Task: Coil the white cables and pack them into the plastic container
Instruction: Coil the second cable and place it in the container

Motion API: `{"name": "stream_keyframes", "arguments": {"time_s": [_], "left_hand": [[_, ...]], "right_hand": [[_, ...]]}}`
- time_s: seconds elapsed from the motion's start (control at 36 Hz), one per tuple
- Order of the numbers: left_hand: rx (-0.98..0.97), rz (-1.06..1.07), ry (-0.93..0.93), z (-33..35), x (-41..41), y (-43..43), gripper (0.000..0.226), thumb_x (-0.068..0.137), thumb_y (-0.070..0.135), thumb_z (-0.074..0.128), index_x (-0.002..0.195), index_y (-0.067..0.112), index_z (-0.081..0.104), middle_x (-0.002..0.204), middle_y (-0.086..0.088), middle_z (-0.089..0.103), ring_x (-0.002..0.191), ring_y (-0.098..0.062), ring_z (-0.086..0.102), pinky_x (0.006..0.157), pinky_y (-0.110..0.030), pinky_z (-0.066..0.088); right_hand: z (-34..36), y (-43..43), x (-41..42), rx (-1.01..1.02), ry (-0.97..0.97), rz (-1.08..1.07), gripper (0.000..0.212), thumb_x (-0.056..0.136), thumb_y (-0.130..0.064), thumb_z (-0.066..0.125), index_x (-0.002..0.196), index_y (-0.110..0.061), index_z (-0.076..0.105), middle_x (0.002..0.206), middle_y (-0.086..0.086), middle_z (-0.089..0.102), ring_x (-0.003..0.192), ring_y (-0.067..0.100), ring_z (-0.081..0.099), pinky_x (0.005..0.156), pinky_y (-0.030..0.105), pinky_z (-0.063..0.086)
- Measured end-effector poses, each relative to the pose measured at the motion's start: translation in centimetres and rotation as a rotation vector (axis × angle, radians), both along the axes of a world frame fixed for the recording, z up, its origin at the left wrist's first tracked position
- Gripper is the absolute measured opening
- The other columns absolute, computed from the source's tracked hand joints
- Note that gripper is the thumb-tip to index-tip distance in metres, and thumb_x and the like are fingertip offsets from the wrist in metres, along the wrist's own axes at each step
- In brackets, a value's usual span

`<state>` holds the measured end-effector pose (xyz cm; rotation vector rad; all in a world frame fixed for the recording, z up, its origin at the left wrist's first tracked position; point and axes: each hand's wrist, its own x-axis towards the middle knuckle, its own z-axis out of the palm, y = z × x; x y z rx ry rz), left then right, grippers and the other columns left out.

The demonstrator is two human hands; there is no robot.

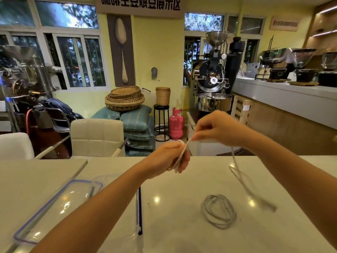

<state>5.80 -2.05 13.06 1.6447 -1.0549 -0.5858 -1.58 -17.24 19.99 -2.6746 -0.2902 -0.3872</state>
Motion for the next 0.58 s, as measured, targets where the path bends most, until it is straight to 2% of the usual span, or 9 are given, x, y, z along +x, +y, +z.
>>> {"name": "stream_keyframes", "arguments": {"time_s": [0.11,0.22,0.31,0.33,0.39,0.44,0.5,0.53,0.58], "left_hand": [[-0.118,-0.117,0.238,0.1,-0.4,0.2,0.05,0.096,0.029,0.027,0.06,0.017,0.06,0.05,0.002,0.054,0.048,-0.012,0.049,0.058,-0.027,0.038],[-0.183,-0.231,0.378,0.6,-1.1,0.1,0.035,0.085,0.023,0.036,0.06,0.015,0.059,0.048,0.003,0.05,0.045,-0.01,0.044,0.052,-0.02,0.045],[-0.205,-0.286,0.422,1.1,-1.4,0.0,0.036,0.086,0.022,0.035,0.06,0.017,0.058,0.049,0.004,0.049,0.045,-0.009,0.044,0.052,-0.02,0.045],[-0.217,-0.298,0.429,1.3,-1.5,-0.1,0.036,0.087,0.022,0.035,0.06,0.017,0.057,0.049,0.004,0.049,0.045,-0.009,0.044,0.052,-0.02,0.045],[-0.241,-0.31,0.44,1.8,-1.7,-0.4,0.035,0.088,0.022,0.034,0.06,0.016,0.055,0.049,0.004,0.049,0.045,-0.009,0.044,0.053,-0.02,0.046],[-0.267,-0.312,0.439,2.3,-1.9,-0.8,0.035,0.088,0.024,0.033,0.061,0.015,0.052,0.049,0.003,0.049,0.045,-0.01,0.045,0.053,-0.021,0.046],[-0.285,-0.279,0.409,2.6,-2.0,-1.4,0.035,0.091,0.026,0.032,0.063,0.013,0.047,0.049,0.004,0.049,0.044,-0.009,0.046,0.054,-0.021,0.044],[-0.29,-0.245,0.391,2.8,-2.0,-1.6,0.036,0.094,0.026,0.031,0.064,0.012,0.045,0.048,0.004,0.05,0.044,-0.008,0.046,0.054,-0.022,0.042],[-0.294,-0.163,0.361,2.9,-1.7,-2.0,0.038,0.098,0.025,0.027,0.065,0.012,0.043,0.048,0.004,0.049,0.044,-0.008,0.046,0.051,-0.019,0.04]], "right_hand": [[0.9,-1.4,0.6,0.12,-0.081,0.011,0.008,0.077,-0.014,0.068,0.073,-0.008,0.069,0.059,-0.008,0.056,0.05,-0.013,0.054,0.053,0.001,0.043],[0.6,-2.0,1.1,0.283,-0.115,0.065,0.015,0.077,-0.007,0.067,0.066,-0.017,0.067,0.062,-0.003,0.06,0.052,-0.007,0.055,0.057,0.004,0.046],[-0.6,-2.1,1.6,0.492,-0.082,0.111,0.021,0.08,-0.001,0.062,0.066,-0.017,0.064,0.052,-0.011,0.064,0.052,-0.008,0.059,0.055,0.005,0.047],[-1.1,-2.1,1.8,0.601,-0.058,0.13,0.018,0.078,-0.002,0.062,0.067,-0.016,0.064,0.049,-0.012,0.064,0.05,-0.006,0.058,0.053,0.008,0.047],[-2.6,-2.0,2.4,0.871,0.01,0.181,0.004,0.067,-0.018,0.069,0.064,-0.015,0.068,0.043,-0.01,0.061,0.042,-0.002,0.051,0.048,0.01,0.042],[-4.3,-1.6,2.9,1.108,0.047,0.2,0.016,0.053,-0.035,0.073,0.059,-0.02,0.073,0.041,-0.009,0.058,0.04,0.0,0.047,0.043,0.012,0.04],[-5.7,-0.5,3.3,1.236,0.08,0.19,0.017,0.071,-0.027,0.066,0.057,-0.018,0.069,0.039,-0.006,0.057,0.037,0.002,0.05,0.04,0.013,0.041],[-6.6,-0.1,3.7,1.282,0.101,0.162,0.032,0.086,-0.016,0.054,0.055,-0.017,0.062,0.035,-0.005,0.054,0.033,0.002,0.048,0.039,0.014,0.04],[-7.8,1.4,3.9,1.339,0.167,0.053,0.046,0.093,-0.002,0.034,0.054,-0.019,0.051,0.03,-0.007,0.047,0.03,0.001,0.042,0.044,0.018,0.032]]}}
